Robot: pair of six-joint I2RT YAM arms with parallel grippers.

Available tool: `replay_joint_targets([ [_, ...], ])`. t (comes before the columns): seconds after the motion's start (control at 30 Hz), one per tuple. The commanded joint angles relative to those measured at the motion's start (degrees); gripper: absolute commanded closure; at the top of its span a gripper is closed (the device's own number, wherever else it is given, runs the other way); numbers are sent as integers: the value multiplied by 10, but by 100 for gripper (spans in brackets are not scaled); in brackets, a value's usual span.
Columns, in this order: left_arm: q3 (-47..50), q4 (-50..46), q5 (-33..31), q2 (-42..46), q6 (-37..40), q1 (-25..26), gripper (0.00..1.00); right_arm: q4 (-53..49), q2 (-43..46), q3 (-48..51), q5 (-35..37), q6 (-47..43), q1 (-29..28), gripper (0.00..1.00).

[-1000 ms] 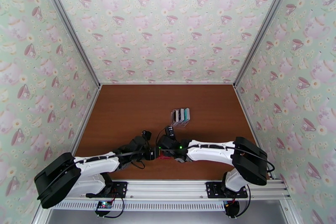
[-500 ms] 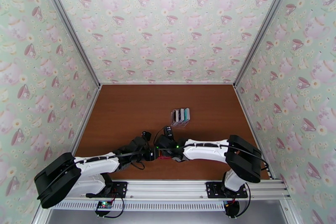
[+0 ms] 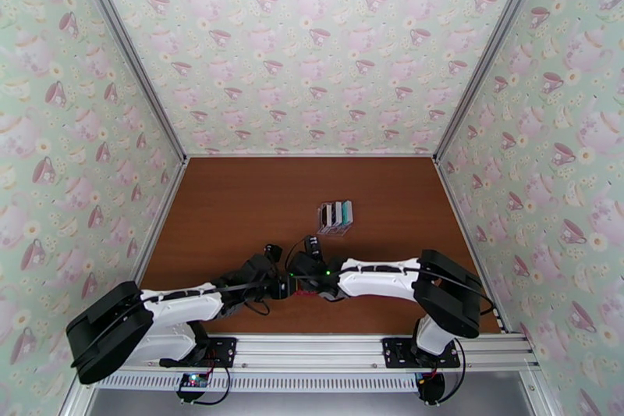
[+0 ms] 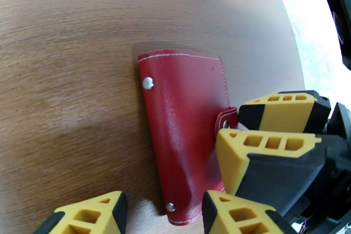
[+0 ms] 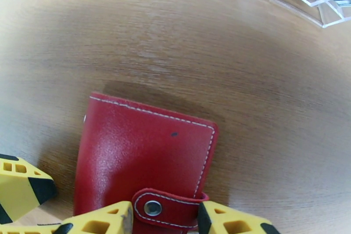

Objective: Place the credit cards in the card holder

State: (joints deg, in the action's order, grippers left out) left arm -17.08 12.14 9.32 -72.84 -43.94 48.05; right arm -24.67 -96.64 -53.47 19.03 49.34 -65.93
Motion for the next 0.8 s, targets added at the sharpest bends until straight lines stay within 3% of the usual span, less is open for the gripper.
replay_joint_targets([
  [0.0,4,-8,-2,-20,-10,8,56,8,-13,-16,-12,10,-1,54],
  [0.33,0,-16,-5,-29,-9,9,65,-3,-14,-28,-1,8,2,51],
  [0.77,0,-18,-8,-32,-15,11,67,-9,-35,-33,-10,3,12,55],
])
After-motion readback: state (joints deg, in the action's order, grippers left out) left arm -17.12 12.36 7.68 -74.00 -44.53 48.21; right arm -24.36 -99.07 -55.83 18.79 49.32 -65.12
